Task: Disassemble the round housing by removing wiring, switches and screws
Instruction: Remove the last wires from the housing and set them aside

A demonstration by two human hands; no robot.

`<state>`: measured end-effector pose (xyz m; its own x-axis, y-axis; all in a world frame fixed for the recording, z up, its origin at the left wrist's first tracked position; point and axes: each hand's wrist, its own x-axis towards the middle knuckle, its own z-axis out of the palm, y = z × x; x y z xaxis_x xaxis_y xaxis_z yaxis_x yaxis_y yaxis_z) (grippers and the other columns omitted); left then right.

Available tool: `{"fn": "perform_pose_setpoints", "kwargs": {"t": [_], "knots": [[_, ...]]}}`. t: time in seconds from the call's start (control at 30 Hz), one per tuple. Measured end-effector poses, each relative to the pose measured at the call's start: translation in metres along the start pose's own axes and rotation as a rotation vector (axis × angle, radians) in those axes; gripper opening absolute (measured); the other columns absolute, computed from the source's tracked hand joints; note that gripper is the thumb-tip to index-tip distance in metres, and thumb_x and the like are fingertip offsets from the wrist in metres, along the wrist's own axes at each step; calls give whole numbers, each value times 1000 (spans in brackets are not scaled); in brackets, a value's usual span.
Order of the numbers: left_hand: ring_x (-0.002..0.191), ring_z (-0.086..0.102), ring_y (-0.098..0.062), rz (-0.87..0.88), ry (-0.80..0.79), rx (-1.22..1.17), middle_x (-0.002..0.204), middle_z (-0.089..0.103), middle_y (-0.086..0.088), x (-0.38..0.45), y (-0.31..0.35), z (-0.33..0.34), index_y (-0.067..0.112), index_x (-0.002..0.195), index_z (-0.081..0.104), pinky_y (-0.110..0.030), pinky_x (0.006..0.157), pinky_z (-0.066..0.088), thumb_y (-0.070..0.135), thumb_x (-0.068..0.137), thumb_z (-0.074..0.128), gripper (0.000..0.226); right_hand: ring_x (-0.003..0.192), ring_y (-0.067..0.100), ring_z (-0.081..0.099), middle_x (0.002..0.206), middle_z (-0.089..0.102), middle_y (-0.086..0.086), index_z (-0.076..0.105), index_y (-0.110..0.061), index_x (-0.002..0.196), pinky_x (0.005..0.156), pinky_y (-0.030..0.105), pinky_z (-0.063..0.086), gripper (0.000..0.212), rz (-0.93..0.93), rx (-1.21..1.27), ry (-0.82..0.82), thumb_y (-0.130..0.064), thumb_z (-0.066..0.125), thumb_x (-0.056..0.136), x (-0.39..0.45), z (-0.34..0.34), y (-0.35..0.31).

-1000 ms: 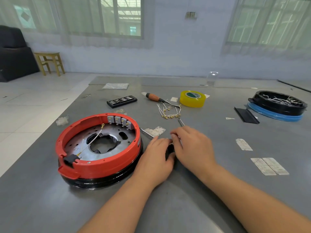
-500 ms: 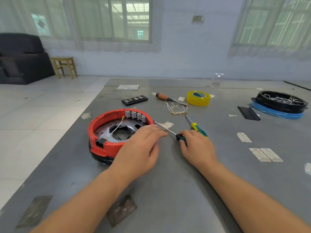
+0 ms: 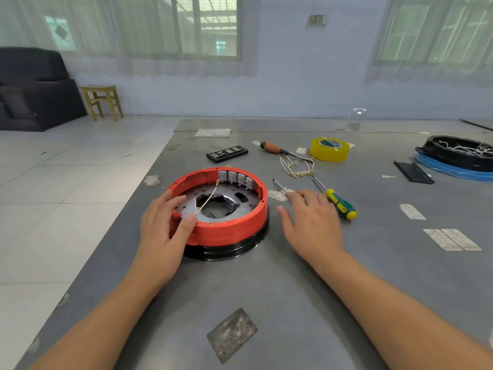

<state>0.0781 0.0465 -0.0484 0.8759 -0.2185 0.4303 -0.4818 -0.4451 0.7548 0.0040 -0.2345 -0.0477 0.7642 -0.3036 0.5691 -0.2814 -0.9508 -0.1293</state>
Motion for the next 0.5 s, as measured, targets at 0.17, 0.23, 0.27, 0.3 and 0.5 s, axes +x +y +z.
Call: {"fn": "perform_pose_setpoints", "kwargs": {"t": [0.17, 0.23, 0.27, 0.3, 0.5], "knots": [[146, 42, -12, -308, 88, -169, 158, 48, 5, 6, -9, -1, 29, 158, 40, -28, 118, 32, 50, 108, 46, 54, 112, 14, 54, 114, 64, -5, 63, -31, 120, 93, 32, 42, 56, 236, 604, -177, -66, 24, 100, -7, 13, -56], [129, 56, -2, -312, 81, -197, 142, 60, 14, 6, -12, 0, 31, 152, 49, -9, 97, 35, 47, 108, 47, 47, 110, 13, 52, 109, 62, -7, 64, -33, 112, 94, 33, 42, 60, 261, 637, -192, -71, 22, 97, -5, 16, -65], [118, 58, 6, -302, 89, -210, 135, 63, 18, 6, -12, 0, 32, 148, 54, -4, 88, 35, 45, 108, 48, 43, 111, 15, 52, 110, 62, -6, 64, -32, 112, 97, 36, 43, 60, 268, 641, -200, -72, 22, 97, -4, 17, -67], [110, 57, 14, -297, 99, -227, 131, 64, 20, 6, -11, 1, 32, 145, 57, -2, 82, 36, 44, 107, 50, 41, 112, 16, 52, 112, 62, -5, 64, -32, 113, 99, 39, 44, 59, 274, 646, -201, -71, 23, 97, -3, 19, -68], [122, 56, 15, -241, 152, -388, 135, 64, 24, 3, -7, 0, 31, 147, 55, -8, 94, 40, 37, 103, 62, 45, 106, 6, 53, 106, 63, -12, 64, -35, 101, 93, 22, 41, 28, 268, 829, -89, -45, 39, 102, 9, 24, -71]]}}
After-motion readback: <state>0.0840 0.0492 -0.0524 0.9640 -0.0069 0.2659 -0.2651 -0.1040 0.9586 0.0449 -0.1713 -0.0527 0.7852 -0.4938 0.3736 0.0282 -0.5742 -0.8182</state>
